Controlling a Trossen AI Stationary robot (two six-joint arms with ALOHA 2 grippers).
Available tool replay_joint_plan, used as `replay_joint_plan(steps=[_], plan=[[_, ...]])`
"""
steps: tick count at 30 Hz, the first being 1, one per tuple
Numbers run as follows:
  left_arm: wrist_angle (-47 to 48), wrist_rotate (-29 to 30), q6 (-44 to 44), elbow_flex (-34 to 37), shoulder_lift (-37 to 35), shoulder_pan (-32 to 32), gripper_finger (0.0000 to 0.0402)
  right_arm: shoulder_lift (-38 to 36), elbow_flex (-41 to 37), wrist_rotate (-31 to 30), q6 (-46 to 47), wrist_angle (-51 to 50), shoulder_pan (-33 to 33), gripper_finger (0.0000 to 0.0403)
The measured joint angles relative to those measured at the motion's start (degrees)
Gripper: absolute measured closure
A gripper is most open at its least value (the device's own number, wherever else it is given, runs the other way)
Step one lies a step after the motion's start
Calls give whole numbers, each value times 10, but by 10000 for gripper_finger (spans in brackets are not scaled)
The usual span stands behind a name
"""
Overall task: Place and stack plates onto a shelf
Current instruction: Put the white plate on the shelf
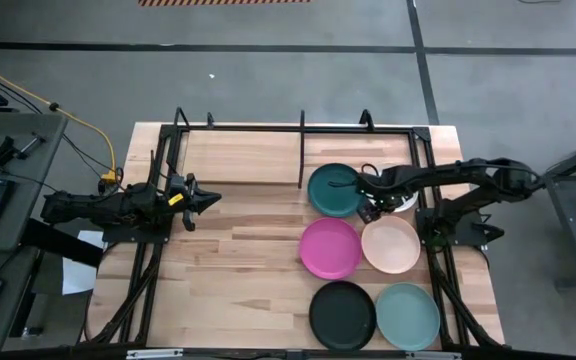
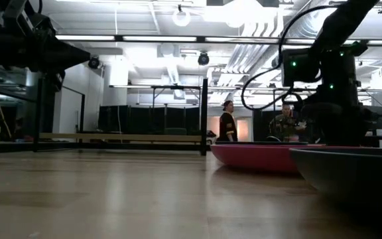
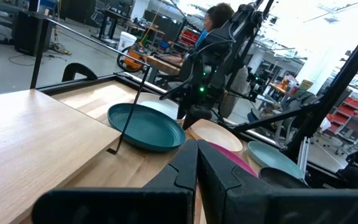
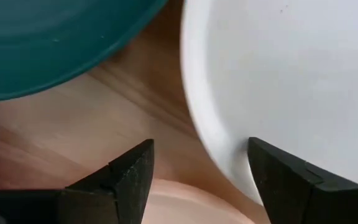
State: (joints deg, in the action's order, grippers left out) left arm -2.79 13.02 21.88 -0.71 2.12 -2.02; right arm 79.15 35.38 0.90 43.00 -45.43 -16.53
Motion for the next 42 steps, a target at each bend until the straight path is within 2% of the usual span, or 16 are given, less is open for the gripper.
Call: replay_joint_plan(steps=[5,13,19,23,27,33,38,42], plan=[[0,0,0,0,0,0,401,18,2,-14,1,3,0,210],[0,0,0,0,0,0,401,15,2,-35,4,8,1,313],[0,0,0,0,0,0,401,-16,31,-82,-8,-43,1,394],[0,0,0,0,0,0,401,-44,79,-91,-12,-97,0,393],[0,0,0,0,0,0,401,-68,148,-133,-15,-144,0,400],[0,0,0,0,0,0,401,-78,278,-181,-58,-156,0,402],[0,0,0,0,0,0,401,-67,380,-193,-137,-114,10,403],[0,0,0,0,0,0,401,-45,435,-199,-263,22,34,403]])
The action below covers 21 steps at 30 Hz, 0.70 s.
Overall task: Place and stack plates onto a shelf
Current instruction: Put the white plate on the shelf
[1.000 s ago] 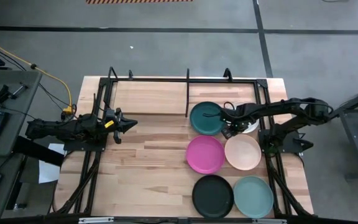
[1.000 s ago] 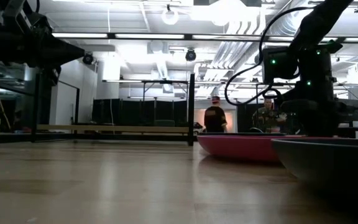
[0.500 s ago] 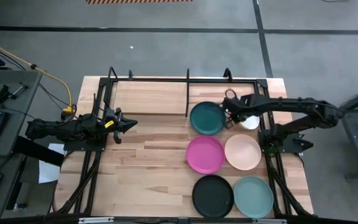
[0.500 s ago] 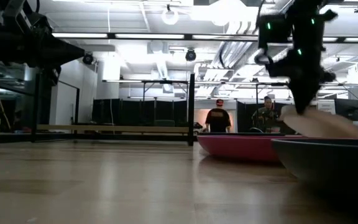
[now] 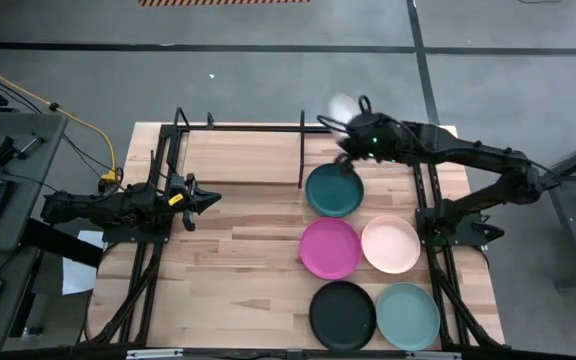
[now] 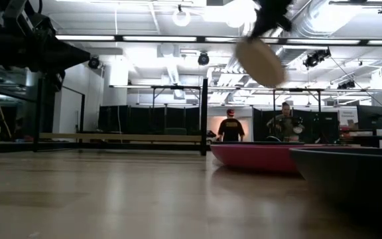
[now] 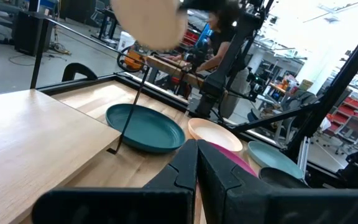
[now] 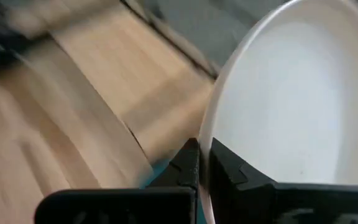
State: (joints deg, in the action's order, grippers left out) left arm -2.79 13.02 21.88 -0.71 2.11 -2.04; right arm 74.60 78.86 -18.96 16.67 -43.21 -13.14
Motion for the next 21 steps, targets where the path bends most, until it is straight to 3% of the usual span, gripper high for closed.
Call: replay_joint_plan(steps=[5,10,15,18,21], plan=[[0,0,0,0,0,0,401,90,90,41,-158,141,29,403],[0,0,0,0,0,0,401,220,217,67,-306,167,65,403],[0,0,0,0,0,0,401,341,292,65,-322,119,61,403],[0,0,0,0,0,0,401,401,310,36,-320,83,54,403],[0,0,0,0,0,0,401,451,311,46,-315,76,50,403]])
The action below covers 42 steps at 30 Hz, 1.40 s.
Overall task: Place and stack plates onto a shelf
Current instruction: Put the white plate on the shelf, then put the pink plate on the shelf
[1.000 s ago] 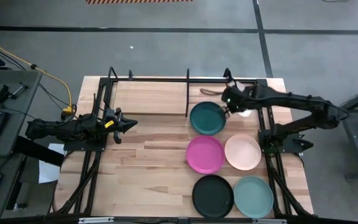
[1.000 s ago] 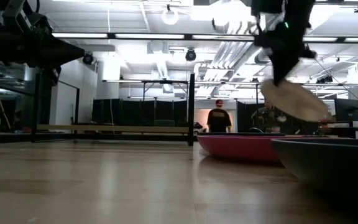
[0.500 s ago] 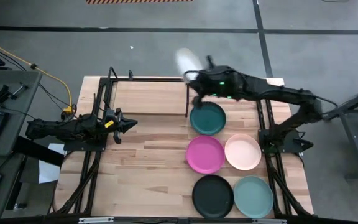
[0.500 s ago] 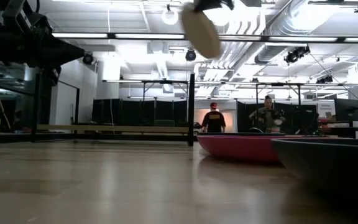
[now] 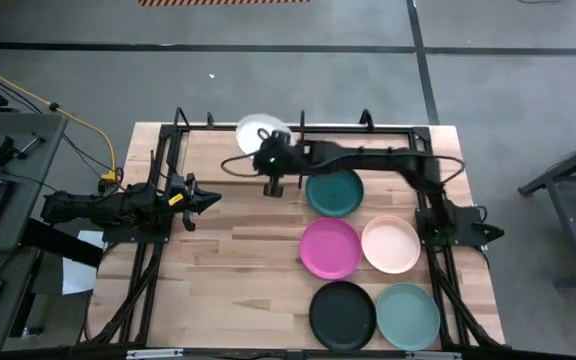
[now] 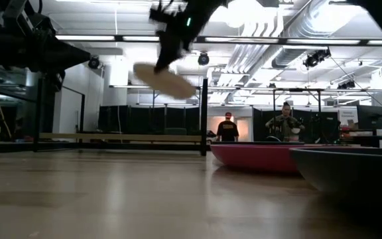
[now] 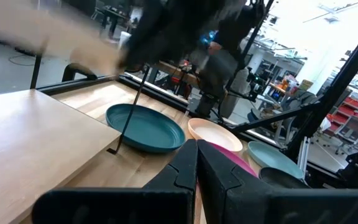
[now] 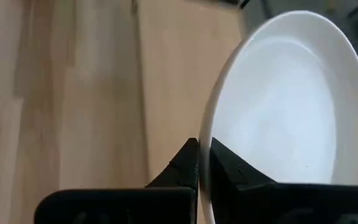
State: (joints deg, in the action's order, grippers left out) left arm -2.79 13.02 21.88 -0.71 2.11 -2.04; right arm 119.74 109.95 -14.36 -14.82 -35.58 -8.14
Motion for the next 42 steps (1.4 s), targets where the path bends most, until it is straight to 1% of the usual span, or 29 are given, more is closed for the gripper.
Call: replay_joint_plan(steps=[2,5,9,12,16,22,26,28,30,35,39,42], plan=[[0,0,0,0,0,0,401,29,0,14,4,0,-2,403],[0,0,0,0,0,0,401,66,0,13,4,-3,-2,403],[0,0,0,0,0,0,401,95,0,10,8,-15,-2,403],[0,0,0,0,0,0,401,105,0,-2,34,-34,-4,403],[0,0,0,0,0,0,401,108,0,-2,72,-61,-6,403],[0,0,0,0,0,0,401,108,1,-1,87,-61,-6,402],[0,0,0,0,0,0,401,108,1,23,108,-58,-11,399],[0,0,0,0,0,0,401,108,1,27,116,-57,-13,386],[0,0,0,0,0,0,401,108,1,28,121,-57,-15,362],[0,0,0,0,0,0,401,106,9,24,125,-62,-16,281],[0,0,0,0,0,0,401,99,56,39,93,-68,-14,230],[0,0,0,0,0,0,401,99,114,74,76,-96,-13,210]])
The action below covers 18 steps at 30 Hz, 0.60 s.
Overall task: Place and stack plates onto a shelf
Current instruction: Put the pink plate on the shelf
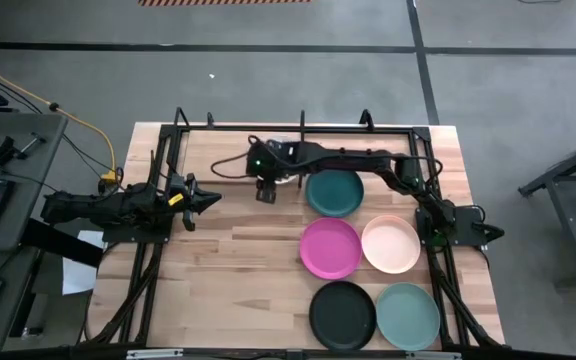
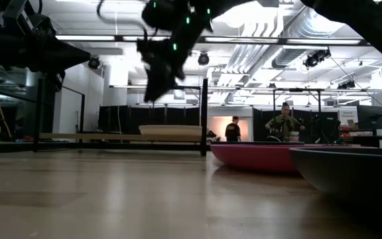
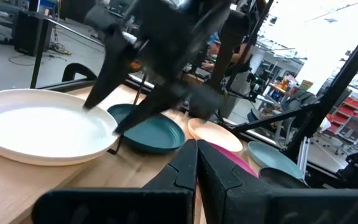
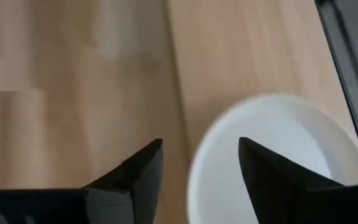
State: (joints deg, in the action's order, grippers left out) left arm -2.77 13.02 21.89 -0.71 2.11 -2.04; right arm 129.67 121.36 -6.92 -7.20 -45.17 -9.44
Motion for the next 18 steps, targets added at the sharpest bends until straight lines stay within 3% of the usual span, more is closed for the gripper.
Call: replay_joint_plan(steps=[5,9,13,18], plan=[[0,0,0,0,0,0,401,0,90,104,-35,-129,1,206],[0,0,0,0,0,0,401,-6,102,190,-51,-238,1,206],[0,0,0,0,0,0,401,-45,27,256,-57,-254,15,206],[0,0,0,0,0,0,401,-164,-160,278,-56,-197,49,206]])
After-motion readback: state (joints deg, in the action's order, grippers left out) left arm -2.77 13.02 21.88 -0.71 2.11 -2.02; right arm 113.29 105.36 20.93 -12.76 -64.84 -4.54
